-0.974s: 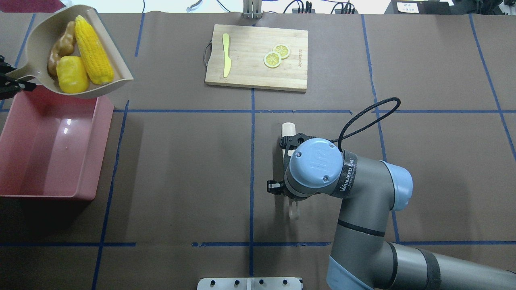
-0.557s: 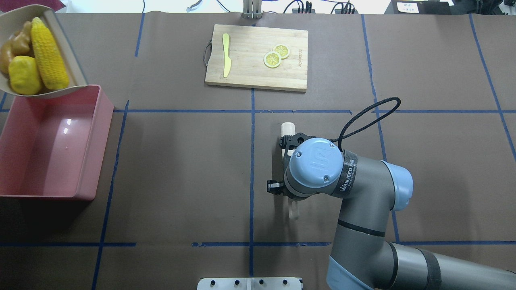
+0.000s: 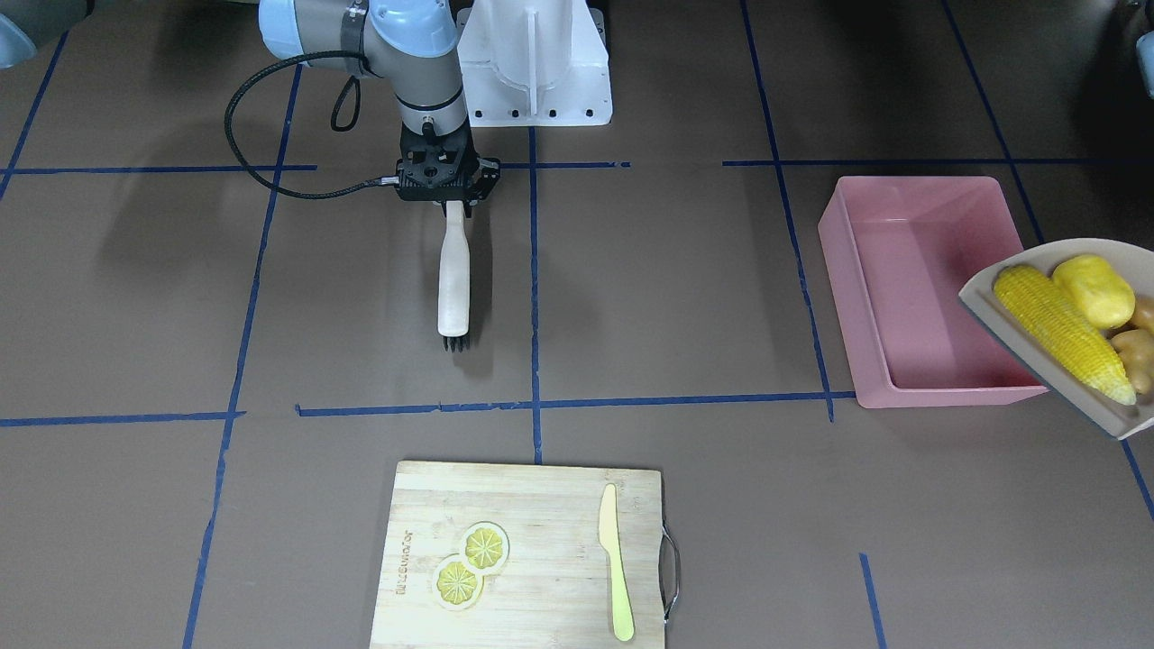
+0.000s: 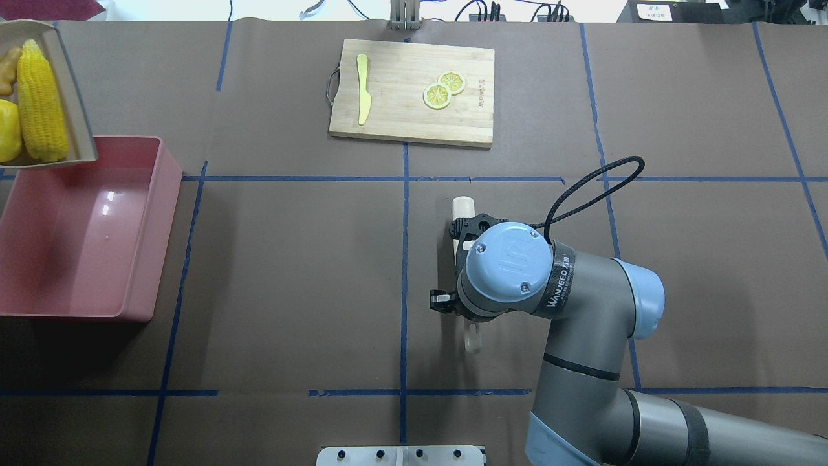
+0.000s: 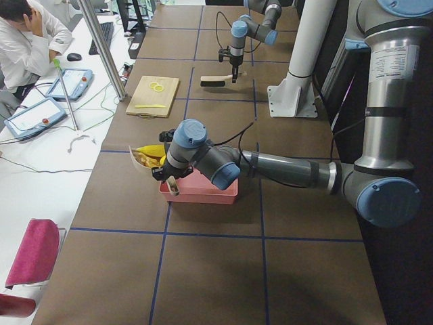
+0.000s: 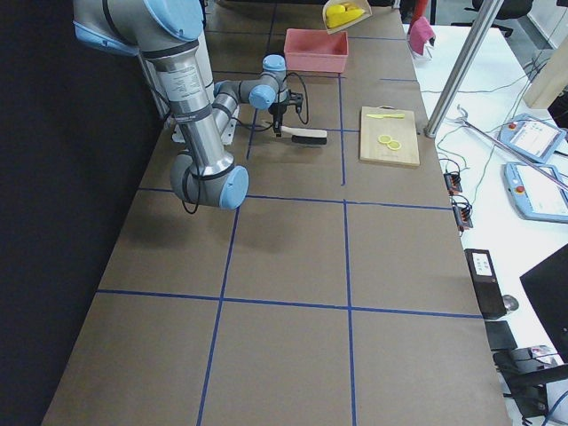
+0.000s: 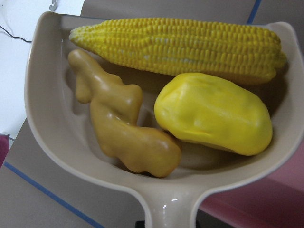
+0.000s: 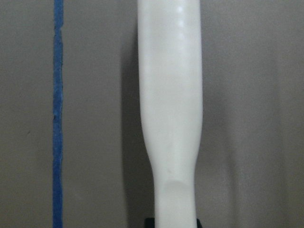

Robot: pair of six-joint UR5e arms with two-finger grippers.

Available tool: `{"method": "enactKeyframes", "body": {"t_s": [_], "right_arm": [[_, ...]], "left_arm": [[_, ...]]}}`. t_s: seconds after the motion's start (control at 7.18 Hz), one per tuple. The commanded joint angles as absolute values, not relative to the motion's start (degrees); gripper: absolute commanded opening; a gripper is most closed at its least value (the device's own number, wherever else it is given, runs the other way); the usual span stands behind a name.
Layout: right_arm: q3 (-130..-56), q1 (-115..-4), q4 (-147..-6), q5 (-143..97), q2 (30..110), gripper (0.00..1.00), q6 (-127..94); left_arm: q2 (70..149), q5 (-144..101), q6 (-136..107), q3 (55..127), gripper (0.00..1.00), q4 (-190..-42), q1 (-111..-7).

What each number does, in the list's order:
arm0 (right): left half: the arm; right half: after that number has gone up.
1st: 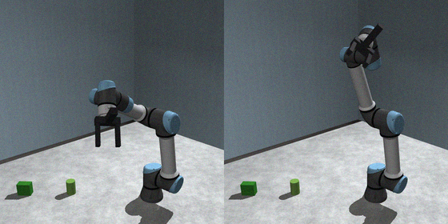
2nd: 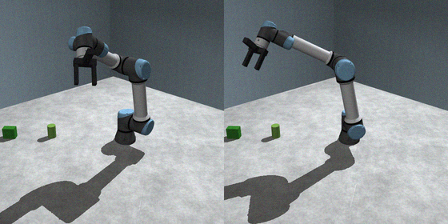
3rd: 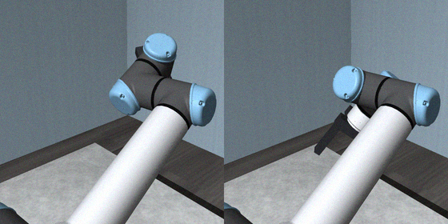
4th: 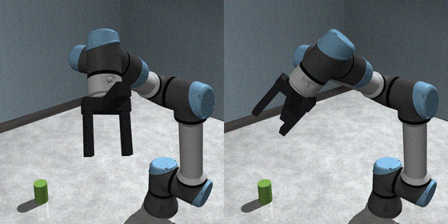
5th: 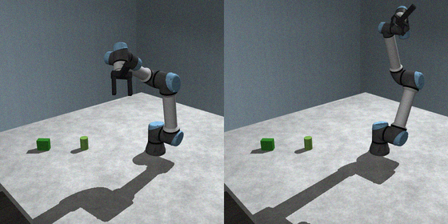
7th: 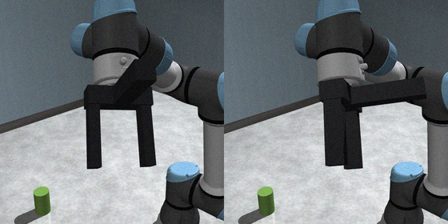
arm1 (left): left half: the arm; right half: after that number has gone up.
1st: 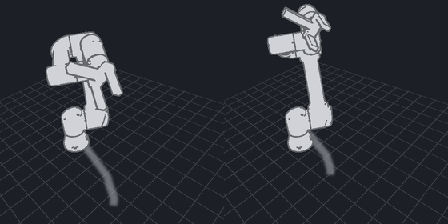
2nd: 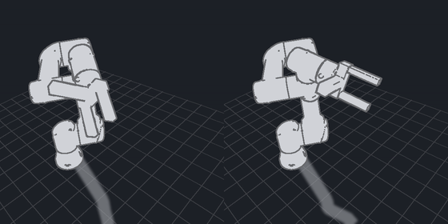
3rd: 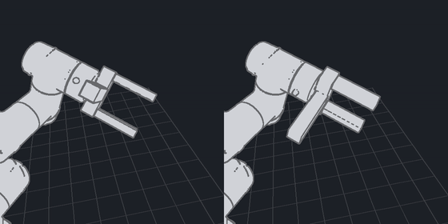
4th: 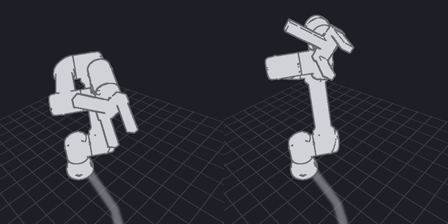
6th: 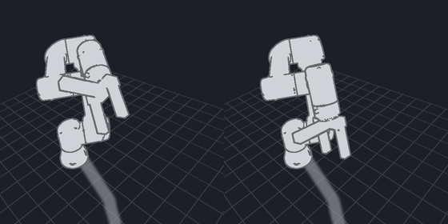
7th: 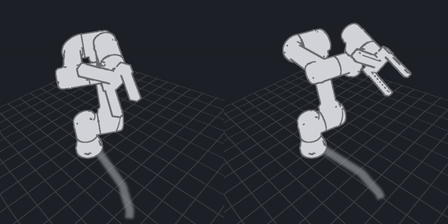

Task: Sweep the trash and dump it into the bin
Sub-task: 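Tilt the dustpan with the left gripper to dump items into the bin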

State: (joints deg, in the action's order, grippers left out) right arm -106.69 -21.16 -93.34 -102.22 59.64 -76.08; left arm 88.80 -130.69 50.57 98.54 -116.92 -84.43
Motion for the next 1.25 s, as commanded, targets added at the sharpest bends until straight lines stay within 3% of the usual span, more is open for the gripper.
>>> {"method": "enactKeyframes", "body": {"t_s": [0.0, 0.42, 1.11], "right_arm": [[-106.7, -21.1, -93.3, -102.2, 59.7, 0.0, -76.1], [-106.7, -20.9, -93.3, -102.2, 59.7, 0.0, -76.1], [-106.7, -21.0, -93.2, -102.2, 59.7, 0.0, -76.0]], "left_arm": [[89.6, -122.7, 65.2, 99.2, 0.0, -110.9, -83.4], [92.4, -117.3, 77.1, 100.9, 0.0, -103.3, -82.6], [93.0, -114.5, 77.2, 101.3, 0.0, -103.1, -82.4]]}}
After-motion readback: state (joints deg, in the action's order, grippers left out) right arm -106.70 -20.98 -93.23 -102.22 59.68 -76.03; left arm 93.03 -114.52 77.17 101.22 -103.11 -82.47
